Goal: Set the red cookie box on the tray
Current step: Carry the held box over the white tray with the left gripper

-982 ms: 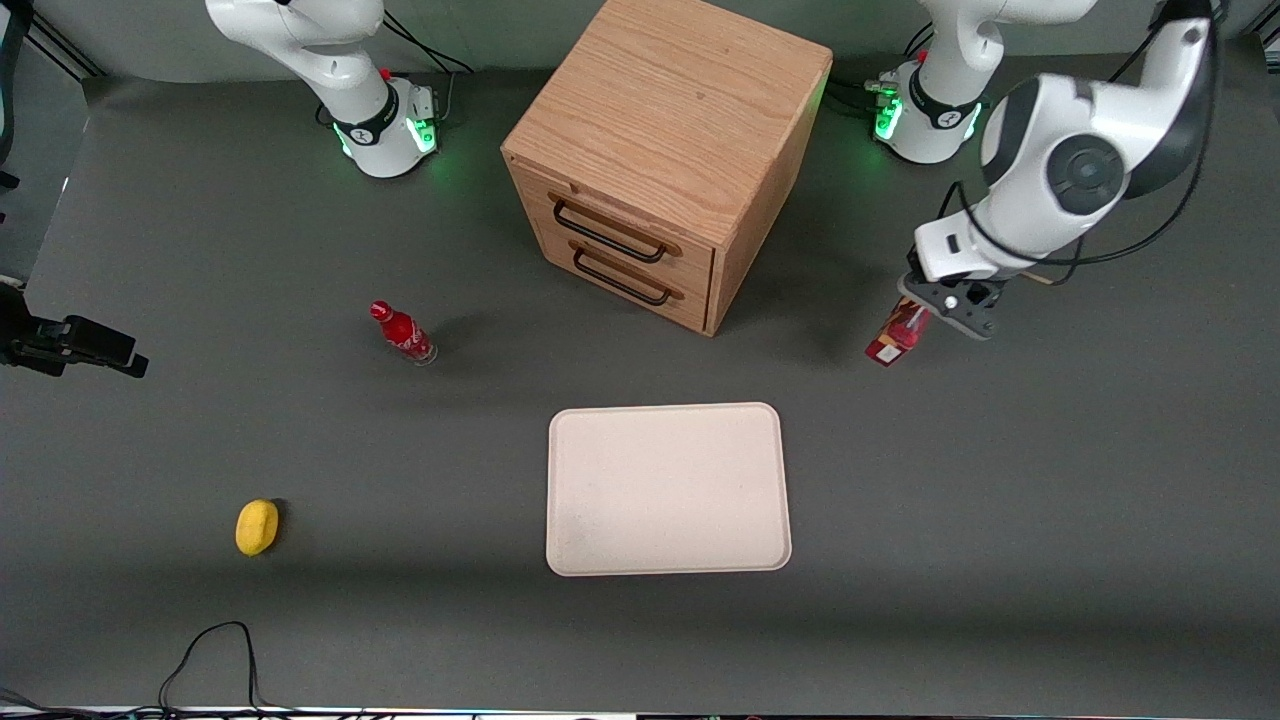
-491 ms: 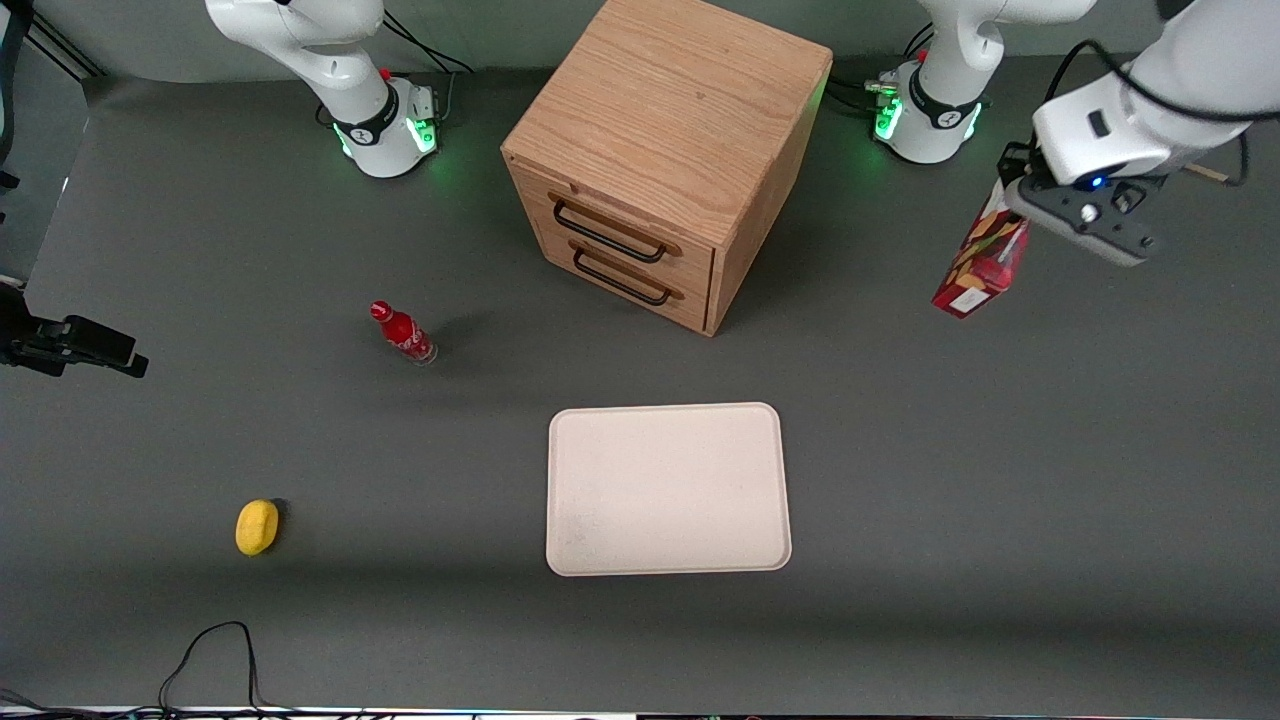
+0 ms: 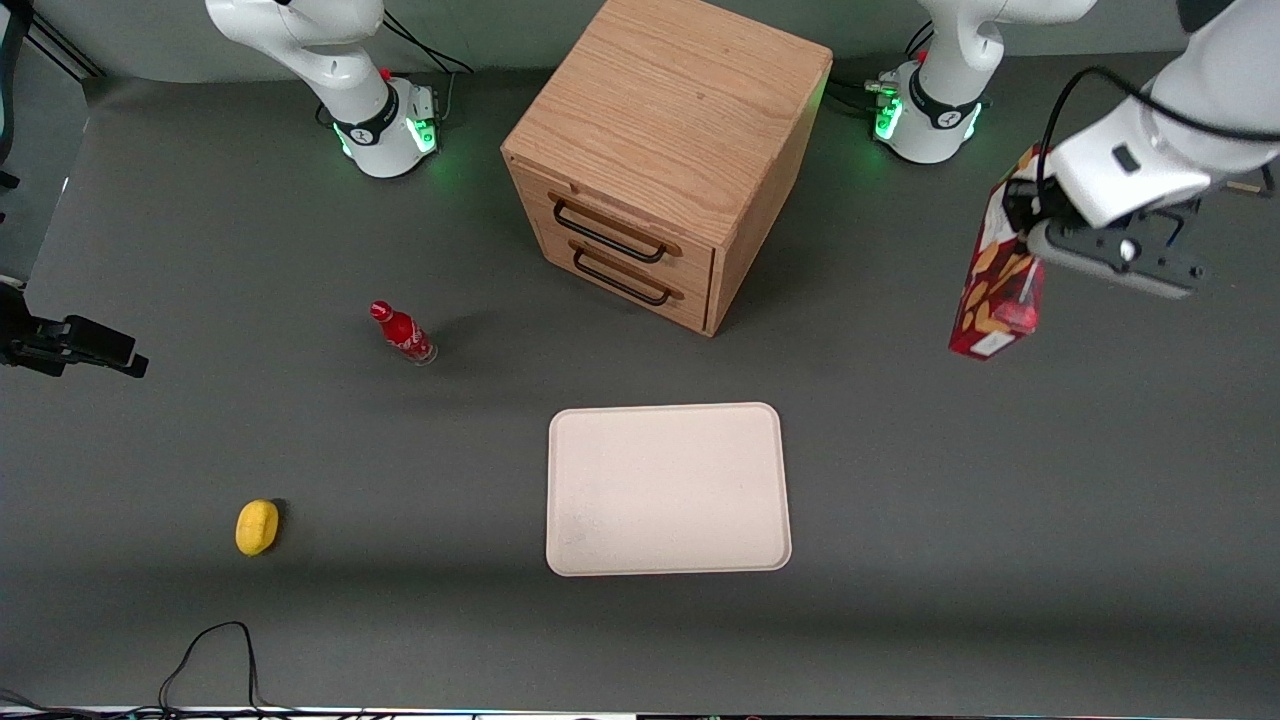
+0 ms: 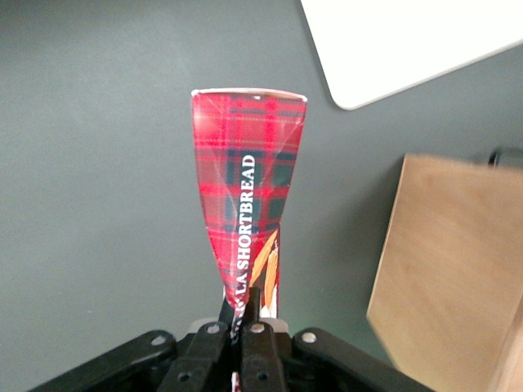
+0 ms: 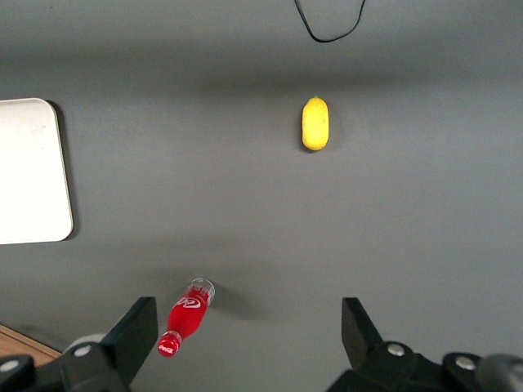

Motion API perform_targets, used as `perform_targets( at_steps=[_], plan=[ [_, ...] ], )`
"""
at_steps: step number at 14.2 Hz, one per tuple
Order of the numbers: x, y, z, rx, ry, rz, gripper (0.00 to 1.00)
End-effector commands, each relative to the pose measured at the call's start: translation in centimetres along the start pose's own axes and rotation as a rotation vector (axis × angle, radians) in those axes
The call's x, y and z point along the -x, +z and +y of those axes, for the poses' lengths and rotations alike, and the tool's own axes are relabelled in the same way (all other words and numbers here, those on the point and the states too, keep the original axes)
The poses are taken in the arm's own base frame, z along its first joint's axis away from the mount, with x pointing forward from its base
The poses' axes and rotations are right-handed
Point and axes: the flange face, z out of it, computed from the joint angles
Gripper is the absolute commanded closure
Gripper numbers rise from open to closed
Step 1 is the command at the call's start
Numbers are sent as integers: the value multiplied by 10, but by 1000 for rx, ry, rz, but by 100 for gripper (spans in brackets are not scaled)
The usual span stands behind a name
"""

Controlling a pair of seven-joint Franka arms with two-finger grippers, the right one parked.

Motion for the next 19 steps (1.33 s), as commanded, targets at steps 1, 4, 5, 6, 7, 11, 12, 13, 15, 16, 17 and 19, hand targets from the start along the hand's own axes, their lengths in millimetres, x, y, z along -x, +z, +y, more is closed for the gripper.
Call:
perform_targets(
  at_steps=[1, 4, 5, 6, 7, 11, 12, 13, 15, 16, 17, 19],
  plan=[
    [-61, 1, 24, 7, -135, -7, 100],
    [-102, 15, 55, 31, -267, 23, 100],
    [-115, 24, 69, 39, -304, 28, 100],
    [-127, 28, 87, 50, -338, 57, 100],
    [-135, 34, 102, 62, -363, 82, 100],
    [-145, 44, 132, 79, -343, 126, 100],
    [-150, 55, 137, 75, -338, 118, 100],
    [-157, 68, 137, 73, -341, 113, 100],
    [-175, 105, 137, 67, -342, 87, 100],
    [-185, 125, 136, 63, -342, 82, 100],
    [-195, 149, 135, 62, -346, 78, 100],
    [-208, 193, 134, 50, -352, 65, 100]
  ],
)
